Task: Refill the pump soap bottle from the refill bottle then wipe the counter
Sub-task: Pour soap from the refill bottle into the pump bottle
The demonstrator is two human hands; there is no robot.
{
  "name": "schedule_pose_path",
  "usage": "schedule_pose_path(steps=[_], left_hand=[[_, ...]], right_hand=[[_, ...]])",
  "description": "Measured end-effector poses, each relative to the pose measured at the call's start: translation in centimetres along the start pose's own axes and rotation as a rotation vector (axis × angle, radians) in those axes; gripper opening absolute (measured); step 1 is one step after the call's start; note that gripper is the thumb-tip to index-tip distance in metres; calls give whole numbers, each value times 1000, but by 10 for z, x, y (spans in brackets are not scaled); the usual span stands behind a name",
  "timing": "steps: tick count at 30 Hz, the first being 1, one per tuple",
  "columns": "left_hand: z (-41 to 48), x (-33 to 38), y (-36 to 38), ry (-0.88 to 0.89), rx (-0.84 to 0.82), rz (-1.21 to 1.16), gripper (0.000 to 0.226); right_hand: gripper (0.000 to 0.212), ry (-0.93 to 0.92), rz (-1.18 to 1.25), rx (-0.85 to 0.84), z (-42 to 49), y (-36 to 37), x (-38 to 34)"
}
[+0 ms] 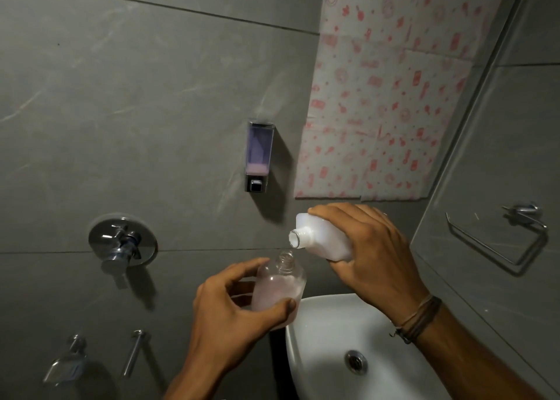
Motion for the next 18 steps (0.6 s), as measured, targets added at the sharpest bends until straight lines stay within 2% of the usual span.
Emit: schedule_pose_path(steps=[18], left_hand=[[2, -4, 0, -60, 22, 17, 69]], right_hand=[[56, -48, -36, 10, 1, -4, -2]])
Point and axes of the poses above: each hand's wrist, its own z-axis towards the middle knuckle, its own y-axis out of the palm, x = y × z, the point moved 6 cm from there along z, towards the middle knuckle, and after that the axes turned 15 degrees about -x, right-handed, at the moved point
